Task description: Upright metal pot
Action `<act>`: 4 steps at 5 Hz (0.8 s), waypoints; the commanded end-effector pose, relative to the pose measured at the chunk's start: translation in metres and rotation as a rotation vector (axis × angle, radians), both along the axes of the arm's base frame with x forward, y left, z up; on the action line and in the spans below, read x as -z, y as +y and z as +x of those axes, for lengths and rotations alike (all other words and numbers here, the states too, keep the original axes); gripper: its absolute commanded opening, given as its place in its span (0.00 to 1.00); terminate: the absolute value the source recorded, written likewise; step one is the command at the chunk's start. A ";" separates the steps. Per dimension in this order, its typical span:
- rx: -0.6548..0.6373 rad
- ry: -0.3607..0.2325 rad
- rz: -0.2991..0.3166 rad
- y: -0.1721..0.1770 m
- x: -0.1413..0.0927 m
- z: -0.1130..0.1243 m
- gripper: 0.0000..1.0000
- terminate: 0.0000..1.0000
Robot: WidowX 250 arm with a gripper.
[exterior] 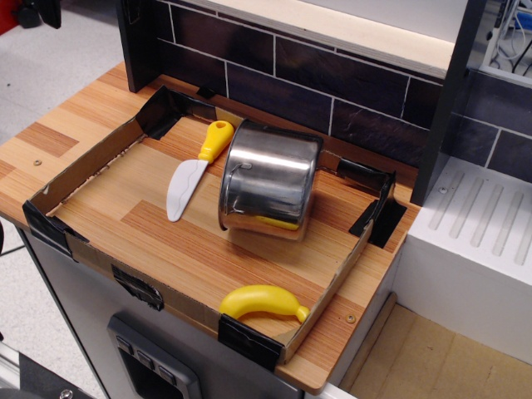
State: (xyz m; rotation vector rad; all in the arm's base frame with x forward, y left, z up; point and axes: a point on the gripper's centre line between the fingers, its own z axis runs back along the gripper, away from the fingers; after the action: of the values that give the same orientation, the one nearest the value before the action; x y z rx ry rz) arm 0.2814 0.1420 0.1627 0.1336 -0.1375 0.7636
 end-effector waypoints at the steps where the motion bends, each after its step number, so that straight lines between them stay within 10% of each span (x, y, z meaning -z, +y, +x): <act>1: 0.000 0.000 0.000 0.000 0.000 0.000 1.00 0.00; 4: 0.288 -0.029 -0.087 -0.080 -0.008 -0.041 1.00 0.00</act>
State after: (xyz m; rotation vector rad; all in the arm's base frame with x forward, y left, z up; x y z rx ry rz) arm 0.2411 0.0552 0.1598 0.0075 -0.1116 0.4636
